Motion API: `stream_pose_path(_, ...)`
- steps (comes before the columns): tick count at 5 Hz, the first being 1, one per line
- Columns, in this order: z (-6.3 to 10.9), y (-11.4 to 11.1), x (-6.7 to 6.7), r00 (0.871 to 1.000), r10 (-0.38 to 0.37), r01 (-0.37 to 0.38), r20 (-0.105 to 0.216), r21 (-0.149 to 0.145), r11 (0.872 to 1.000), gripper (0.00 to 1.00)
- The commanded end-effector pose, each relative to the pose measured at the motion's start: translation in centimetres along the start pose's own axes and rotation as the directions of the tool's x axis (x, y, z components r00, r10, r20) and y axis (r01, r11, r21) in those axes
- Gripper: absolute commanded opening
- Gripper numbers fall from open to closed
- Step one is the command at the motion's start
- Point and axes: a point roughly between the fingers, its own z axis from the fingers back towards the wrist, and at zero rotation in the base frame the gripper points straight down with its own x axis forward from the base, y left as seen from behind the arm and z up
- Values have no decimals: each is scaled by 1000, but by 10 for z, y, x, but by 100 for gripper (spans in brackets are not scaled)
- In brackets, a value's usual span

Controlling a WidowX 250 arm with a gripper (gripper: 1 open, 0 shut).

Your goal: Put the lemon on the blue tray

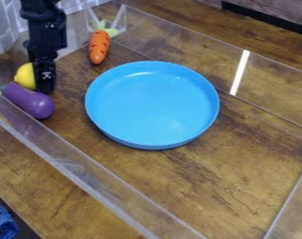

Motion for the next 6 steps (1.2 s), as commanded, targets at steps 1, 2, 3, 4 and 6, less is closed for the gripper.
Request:
stream_pose_path(1,31,10,7,998,6,-10,55,74,997,0)
stream_pose_path(2,35,9,8,998,8,-12,57,76,997,0)
stream_pose_path(3,39,8,9,998,9,-14,60,78,997,0)
stream_pose_path(4,43,8,11,998,10,-15,64,82,997,0)
stream_pose_path(6,53,7,15,997,8,-14,70,92,996,0)
